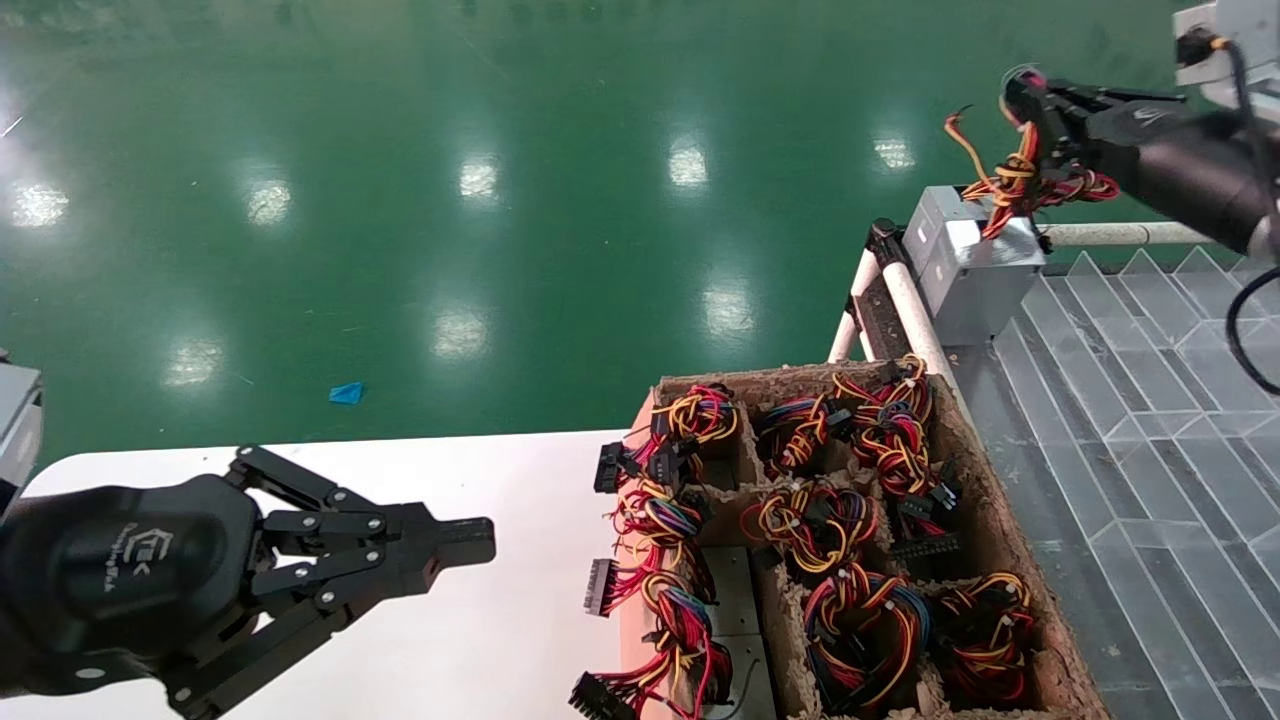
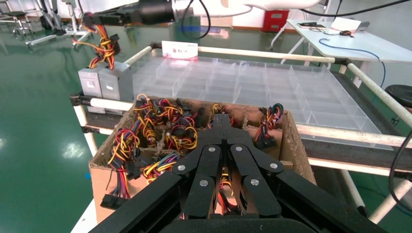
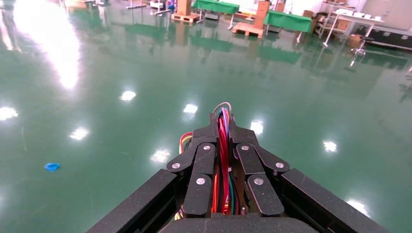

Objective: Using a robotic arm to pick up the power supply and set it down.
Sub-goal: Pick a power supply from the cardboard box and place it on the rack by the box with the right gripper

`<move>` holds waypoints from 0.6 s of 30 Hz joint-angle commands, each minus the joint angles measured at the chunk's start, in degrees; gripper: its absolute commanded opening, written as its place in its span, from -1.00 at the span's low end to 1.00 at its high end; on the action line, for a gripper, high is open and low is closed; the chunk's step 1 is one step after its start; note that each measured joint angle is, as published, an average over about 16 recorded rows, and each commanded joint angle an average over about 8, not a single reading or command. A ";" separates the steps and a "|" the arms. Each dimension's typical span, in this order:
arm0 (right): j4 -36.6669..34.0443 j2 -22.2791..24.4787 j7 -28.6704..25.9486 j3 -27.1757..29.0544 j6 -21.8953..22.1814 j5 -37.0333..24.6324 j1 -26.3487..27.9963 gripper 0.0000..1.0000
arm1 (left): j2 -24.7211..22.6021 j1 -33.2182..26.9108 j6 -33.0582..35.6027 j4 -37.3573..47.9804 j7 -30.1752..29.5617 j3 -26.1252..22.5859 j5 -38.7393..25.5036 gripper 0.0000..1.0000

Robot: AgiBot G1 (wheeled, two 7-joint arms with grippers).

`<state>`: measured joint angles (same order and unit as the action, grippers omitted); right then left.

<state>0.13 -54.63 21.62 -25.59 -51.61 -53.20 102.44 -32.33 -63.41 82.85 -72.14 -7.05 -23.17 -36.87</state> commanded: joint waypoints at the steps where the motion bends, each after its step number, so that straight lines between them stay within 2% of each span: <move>1: -0.11 -0.75 0.09 0.02 0.38 0.02 -0.13 -1.00 | 0.00 0.00 0.00 0.00 0.00 0.00 0.00 -1.00; 10: -0.33 -2.76 0.91 0.29 2.71 0.42 -1.40 -1.00 | 0.00 0.00 0.00 0.00 0.00 0.00 0.00 -1.00; 11: -0.30 -2.96 1.04 0.32 2.89 0.47 -1.52 -0.89 | 0.00 0.00 0.00 0.00 0.00 0.00 0.00 -1.00; 18: -0.21 -4.25 1.45 0.32 3.50 0.46 -2.18 0.86 | 0.00 0.00 0.00 0.00 0.00 0.00 0.00 -1.00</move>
<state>-0.05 -58.71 23.02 -25.25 -48.10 -52.72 100.44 -32.32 -63.41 82.85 -72.14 -7.05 -23.17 -36.87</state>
